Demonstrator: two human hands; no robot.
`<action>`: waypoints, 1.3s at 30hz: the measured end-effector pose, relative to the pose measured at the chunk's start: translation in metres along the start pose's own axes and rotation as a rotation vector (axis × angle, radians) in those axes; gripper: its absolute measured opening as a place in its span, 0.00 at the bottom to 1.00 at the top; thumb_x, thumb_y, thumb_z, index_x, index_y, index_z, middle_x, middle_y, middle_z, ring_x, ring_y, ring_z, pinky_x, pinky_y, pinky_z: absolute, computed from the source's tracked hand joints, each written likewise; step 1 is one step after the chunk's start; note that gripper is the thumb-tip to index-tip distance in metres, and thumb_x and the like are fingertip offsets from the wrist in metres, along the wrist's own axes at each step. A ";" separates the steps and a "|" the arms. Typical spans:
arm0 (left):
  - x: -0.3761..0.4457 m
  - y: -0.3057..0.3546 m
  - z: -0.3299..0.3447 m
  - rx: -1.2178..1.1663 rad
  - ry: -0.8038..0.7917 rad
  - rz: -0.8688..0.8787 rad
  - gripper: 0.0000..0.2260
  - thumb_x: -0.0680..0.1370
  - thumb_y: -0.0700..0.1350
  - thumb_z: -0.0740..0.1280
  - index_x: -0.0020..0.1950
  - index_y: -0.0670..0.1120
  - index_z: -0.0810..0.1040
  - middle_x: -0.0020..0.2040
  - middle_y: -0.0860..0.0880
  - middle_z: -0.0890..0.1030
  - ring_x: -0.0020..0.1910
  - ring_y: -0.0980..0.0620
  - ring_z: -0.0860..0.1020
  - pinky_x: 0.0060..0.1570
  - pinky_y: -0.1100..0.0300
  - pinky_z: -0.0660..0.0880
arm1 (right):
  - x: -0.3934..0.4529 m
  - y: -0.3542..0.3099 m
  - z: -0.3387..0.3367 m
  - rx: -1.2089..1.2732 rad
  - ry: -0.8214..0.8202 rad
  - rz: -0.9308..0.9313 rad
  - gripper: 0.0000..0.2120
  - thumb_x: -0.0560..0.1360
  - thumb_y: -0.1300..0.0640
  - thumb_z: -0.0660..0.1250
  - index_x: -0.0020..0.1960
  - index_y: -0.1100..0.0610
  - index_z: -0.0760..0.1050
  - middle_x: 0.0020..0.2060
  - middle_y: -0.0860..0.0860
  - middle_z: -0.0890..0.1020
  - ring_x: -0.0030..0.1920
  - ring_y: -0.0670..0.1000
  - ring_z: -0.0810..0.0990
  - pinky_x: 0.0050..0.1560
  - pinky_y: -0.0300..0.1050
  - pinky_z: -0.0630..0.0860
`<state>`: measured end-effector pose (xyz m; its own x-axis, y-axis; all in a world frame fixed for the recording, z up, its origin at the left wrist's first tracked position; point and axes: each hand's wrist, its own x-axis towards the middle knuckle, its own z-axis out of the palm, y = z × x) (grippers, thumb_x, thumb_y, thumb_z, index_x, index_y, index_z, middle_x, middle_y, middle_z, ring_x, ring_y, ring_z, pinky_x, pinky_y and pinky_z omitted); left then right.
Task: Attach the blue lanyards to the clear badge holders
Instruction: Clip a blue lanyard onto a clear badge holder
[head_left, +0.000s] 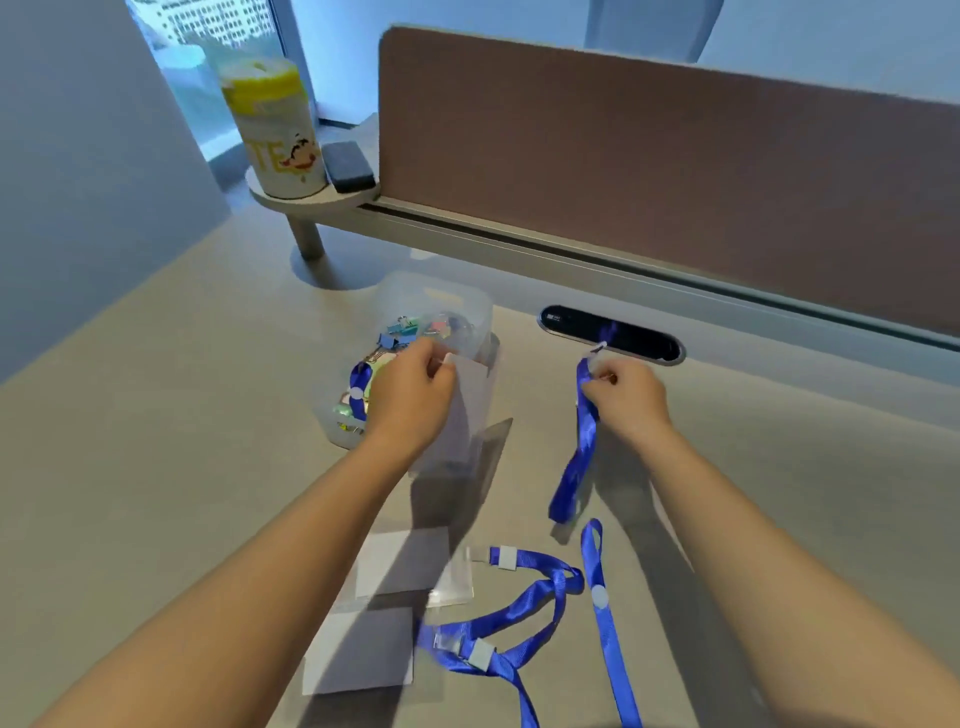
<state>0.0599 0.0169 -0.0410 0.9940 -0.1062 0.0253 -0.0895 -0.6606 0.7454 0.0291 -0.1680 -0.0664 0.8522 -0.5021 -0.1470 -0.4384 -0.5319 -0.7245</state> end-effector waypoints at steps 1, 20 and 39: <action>0.004 -0.005 -0.010 -0.018 0.033 -0.014 0.09 0.79 0.41 0.58 0.46 0.38 0.74 0.40 0.46 0.73 0.41 0.47 0.70 0.31 0.61 0.64 | 0.001 -0.018 0.004 0.082 0.010 -0.038 0.07 0.72 0.67 0.60 0.45 0.62 0.76 0.34 0.54 0.75 0.42 0.56 0.74 0.40 0.45 0.74; 0.037 -0.094 -0.107 -0.053 0.214 -0.080 0.10 0.79 0.43 0.58 0.53 0.41 0.77 0.44 0.49 0.74 0.43 0.50 0.71 0.41 0.59 0.67 | 0.007 -0.106 0.126 -0.818 -0.253 -0.531 0.12 0.77 0.62 0.57 0.56 0.58 0.76 0.54 0.58 0.80 0.54 0.60 0.77 0.48 0.49 0.73; -0.067 0.033 0.042 0.177 -0.073 0.791 0.12 0.72 0.40 0.63 0.50 0.42 0.83 0.38 0.44 0.86 0.36 0.42 0.83 0.33 0.55 0.78 | -0.084 0.072 -0.076 -0.701 -0.189 -0.090 0.16 0.77 0.57 0.58 0.63 0.57 0.74 0.62 0.55 0.78 0.60 0.57 0.76 0.57 0.47 0.72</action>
<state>-0.0121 -0.0295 -0.0459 0.6263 -0.6350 0.4522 -0.7784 -0.4765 0.4088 -0.0960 -0.2162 -0.0549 0.9003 -0.3438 -0.2668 -0.3907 -0.9086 -0.1476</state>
